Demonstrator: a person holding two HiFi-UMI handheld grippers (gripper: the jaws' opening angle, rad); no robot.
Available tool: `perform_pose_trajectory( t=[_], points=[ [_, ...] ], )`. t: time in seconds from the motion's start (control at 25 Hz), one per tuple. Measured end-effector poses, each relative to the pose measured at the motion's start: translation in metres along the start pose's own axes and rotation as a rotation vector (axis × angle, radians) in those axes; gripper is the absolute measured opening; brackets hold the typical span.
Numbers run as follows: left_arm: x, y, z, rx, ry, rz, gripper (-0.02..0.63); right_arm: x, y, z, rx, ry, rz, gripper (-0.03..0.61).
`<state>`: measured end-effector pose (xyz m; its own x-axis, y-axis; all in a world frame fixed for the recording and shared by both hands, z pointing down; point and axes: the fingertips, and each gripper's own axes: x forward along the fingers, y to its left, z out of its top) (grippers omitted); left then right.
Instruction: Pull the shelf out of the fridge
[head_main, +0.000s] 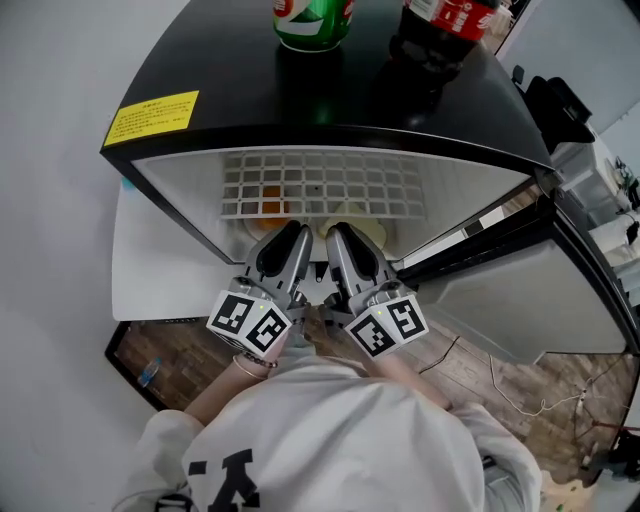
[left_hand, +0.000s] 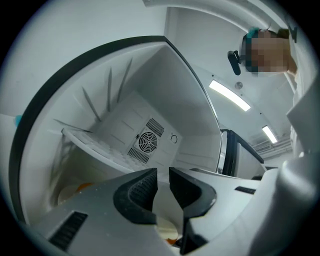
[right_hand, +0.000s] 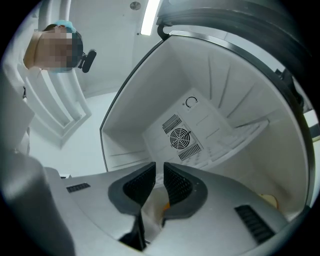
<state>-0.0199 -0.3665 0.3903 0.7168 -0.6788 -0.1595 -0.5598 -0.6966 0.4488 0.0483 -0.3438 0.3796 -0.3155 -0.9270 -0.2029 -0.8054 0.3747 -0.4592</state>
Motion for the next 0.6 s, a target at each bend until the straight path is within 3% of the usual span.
perform_pose_trajectory(
  t=[0.16,0.44,0.6],
  points=[
    [0.001,-0.002,-0.005,0.005,0.006,-0.012,0.078,-0.005,-0.002,0.004,-0.012,-0.024,-0.008,0.061],
    [-0.015,0.001,-0.016,-0.035,-0.018,0.065,0.079,-0.026,-0.020,-0.015,0.038,0.072,-0.044,0.065],
    [-0.017,0.006,-0.012,-0.050,-0.052,0.086,0.108,-0.022,-0.025,-0.013,0.049,0.075,-0.073,0.194]
  ],
)
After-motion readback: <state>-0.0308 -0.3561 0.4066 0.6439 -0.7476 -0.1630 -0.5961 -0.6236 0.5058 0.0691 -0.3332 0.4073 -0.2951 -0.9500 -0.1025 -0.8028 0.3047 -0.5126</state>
